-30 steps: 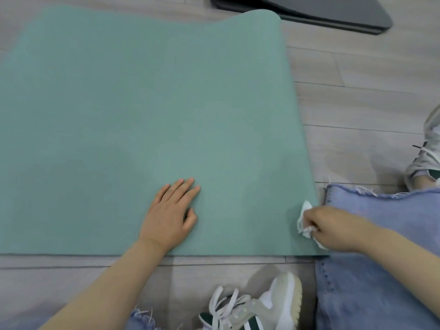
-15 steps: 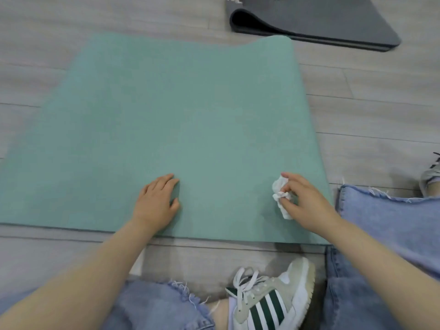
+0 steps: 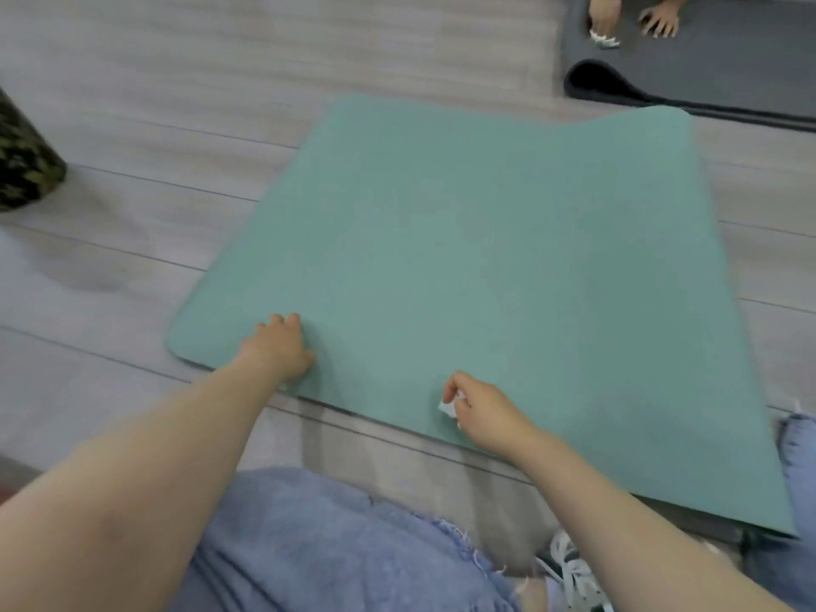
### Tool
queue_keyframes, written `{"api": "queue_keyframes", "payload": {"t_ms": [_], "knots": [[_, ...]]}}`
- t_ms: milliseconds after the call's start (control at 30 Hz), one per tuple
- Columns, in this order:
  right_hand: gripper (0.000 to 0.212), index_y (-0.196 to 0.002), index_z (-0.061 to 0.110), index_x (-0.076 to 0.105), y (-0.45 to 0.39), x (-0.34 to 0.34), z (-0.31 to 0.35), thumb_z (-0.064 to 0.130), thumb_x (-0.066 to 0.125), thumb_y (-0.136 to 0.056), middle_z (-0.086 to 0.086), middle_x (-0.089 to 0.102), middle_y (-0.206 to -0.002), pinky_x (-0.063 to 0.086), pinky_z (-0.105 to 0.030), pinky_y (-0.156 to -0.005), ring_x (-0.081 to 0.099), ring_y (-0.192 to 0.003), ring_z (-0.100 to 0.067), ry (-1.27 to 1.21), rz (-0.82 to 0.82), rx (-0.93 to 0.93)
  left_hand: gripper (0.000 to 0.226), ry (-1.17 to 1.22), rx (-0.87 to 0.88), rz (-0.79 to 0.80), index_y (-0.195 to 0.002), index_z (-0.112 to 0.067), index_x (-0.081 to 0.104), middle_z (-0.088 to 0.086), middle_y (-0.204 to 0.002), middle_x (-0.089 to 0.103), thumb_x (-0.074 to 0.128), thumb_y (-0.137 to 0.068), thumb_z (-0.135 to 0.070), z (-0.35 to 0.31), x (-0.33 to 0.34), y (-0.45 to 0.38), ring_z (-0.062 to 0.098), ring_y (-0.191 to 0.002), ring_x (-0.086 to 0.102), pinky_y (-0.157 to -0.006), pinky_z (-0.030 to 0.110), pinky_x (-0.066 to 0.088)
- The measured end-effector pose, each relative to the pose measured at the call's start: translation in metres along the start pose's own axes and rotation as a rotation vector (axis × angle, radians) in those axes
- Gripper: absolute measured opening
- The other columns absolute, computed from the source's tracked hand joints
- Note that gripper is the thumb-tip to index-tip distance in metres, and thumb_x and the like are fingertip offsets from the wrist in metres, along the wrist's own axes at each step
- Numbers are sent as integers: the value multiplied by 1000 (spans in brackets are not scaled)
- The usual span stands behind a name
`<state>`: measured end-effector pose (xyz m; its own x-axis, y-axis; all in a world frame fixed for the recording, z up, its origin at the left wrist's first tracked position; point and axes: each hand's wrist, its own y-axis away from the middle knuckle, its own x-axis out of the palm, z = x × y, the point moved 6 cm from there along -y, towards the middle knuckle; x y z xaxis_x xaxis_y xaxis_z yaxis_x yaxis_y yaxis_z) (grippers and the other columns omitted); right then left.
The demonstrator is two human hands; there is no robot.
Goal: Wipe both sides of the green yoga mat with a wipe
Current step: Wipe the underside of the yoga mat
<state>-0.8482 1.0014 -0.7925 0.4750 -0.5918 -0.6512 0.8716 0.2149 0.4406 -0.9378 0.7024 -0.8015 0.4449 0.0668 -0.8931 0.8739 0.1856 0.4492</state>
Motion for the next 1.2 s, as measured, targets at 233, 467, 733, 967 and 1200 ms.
{"api": "queue_keyframes", "payload": {"t_ms": [233, 467, 733, 967, 1200], "knots": [[20, -103, 18, 49, -24, 45, 30, 34, 49, -92, -8, 63, -105, 41, -30, -72, 59, -97, -28, 133, -93, -2, 95, 596, -635, -125, -148, 1, 20, 27, -149, 28, 67, -83, -48, 121, 29, -3, 45, -137, 32, -114, 45, 28], [16, -103, 19, 48, -31, 50, 24, 30, 48, -91, -7, 64, -104, 43, -32, -73, 59, -95, -27, 162, -109, -15, 72, 860, -792, -353, -144, -5, 27, 24, -145, 34, 67, -85, -18, 136, 19, 5, 45, -130, 39, -107, 46, 36], [7, -96, 23, 47, -29, 51, 24, 27, 48, -91, -1, 60, -95, 39, -29, -69, 57, -90, -24, 134, -72, 11, 60, 1071, -489, -640, -141, -15, 34, 10, -117, 55, 54, -86, -3, 117, -17, 12, 28, -97, 55, -90, 37, 45], [15, -81, 23, 55, -5, 23, 8, 32, 52, -93, -4, 64, -86, 35, -20, -49, 51, -55, -11, -344, -91, 240, 49, 853, 186, -587, -136, -10, 58, 16, -101, 52, 59, -88, -3, 19, -71, 9, 32, -98, 53, -96, 35, 41], [30, -88, 17, 57, 56, -77, 2, 43, 46, -97, 0, 52, -61, 30, -16, -47, 38, -33, -9, -984, -436, 299, 36, 625, 830, -444, -132, -10, 62, 18, -134, 56, 57, -97, -15, -156, -87, 94, 32, -126, 51, -107, 18, 26]]}}
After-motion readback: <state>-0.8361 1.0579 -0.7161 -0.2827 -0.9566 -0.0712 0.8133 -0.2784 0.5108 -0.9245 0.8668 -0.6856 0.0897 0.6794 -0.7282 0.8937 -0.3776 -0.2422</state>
